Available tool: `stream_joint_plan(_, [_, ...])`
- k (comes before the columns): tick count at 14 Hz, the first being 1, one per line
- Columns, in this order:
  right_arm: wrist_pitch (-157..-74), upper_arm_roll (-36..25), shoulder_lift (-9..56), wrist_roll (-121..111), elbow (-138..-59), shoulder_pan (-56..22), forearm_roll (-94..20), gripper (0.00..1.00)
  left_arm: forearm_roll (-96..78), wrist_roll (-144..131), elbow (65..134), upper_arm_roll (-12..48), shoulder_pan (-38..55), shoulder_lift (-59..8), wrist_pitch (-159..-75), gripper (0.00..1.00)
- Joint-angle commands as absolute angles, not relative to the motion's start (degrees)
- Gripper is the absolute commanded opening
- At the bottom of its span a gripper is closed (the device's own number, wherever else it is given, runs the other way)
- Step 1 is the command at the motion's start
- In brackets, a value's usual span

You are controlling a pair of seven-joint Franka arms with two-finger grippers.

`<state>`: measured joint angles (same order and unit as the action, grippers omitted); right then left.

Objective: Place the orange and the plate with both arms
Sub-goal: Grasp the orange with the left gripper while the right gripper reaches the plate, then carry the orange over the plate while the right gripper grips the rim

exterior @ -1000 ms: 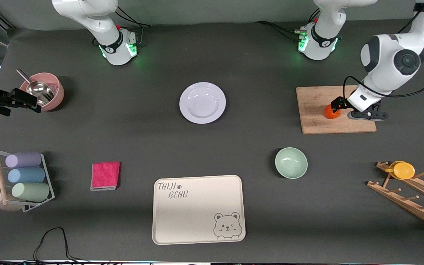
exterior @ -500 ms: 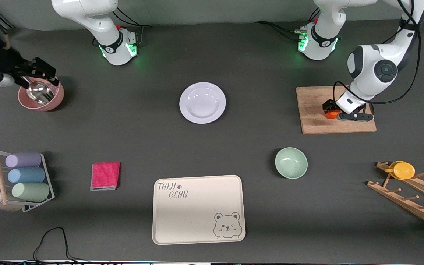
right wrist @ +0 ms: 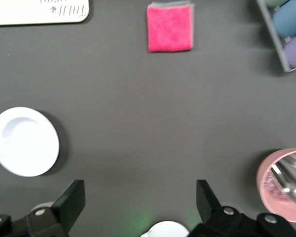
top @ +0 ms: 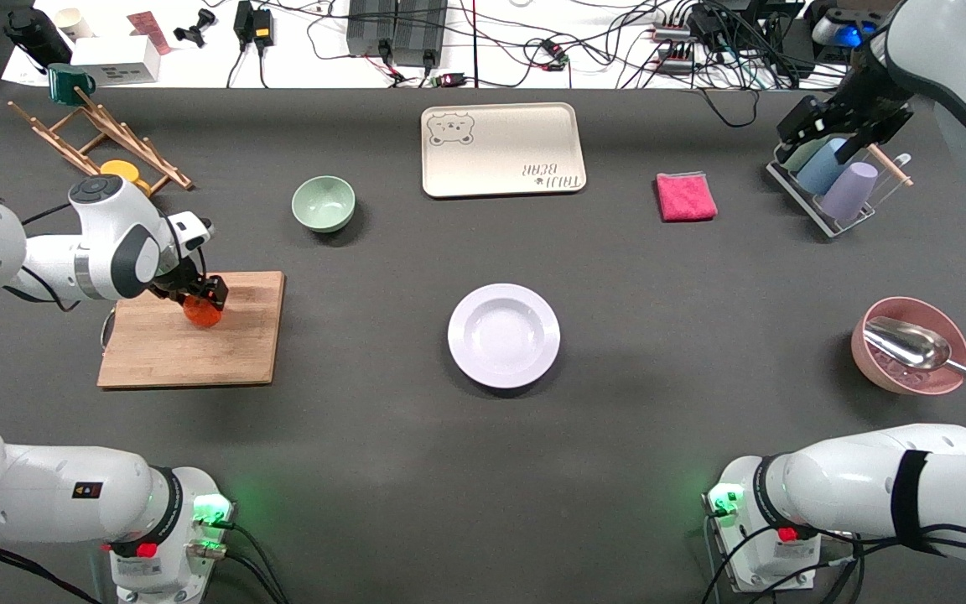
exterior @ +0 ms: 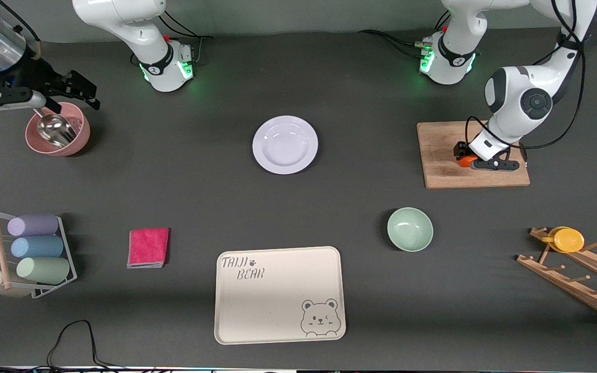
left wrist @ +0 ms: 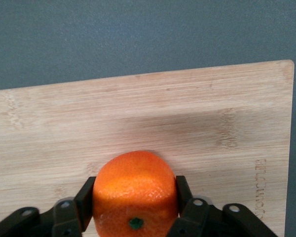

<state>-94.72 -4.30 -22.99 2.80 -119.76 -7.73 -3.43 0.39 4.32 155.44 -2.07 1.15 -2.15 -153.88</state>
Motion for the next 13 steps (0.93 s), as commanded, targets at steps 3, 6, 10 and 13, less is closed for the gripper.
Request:
stream_joint_plan(3, [-96.9,-5.9,-25.5,2.4,-126.9,-8.0,-11.7,1.0,-0.1,3.6,154.9,-2.2,0.4,-1.1,-153.0,0.14])
stream_joint_plan(6, [-98.0,-9.3,-25.4,-5.3,-131.6,-8.0,-20.0,1.0,-0.1,0.5,149.4,-2.0,0.9,3.2,-141.6,0.14])
stream_joint_plan(10, [-101.2,-11.8,-24.7,-15.8,-140.3,-8.0,-32.4,1.0,-0.1,-7.1,137.0,1.0,2.2,7.6,-121.9,0.14])
stream_joint_plan(13, [-104.8,-12.0,-21.6,-24.8,-145.7,-8.0,-42.3,1.0,-3.0,-19.4,124.6,6.9,2.4,7.5,-108.7,0.14])
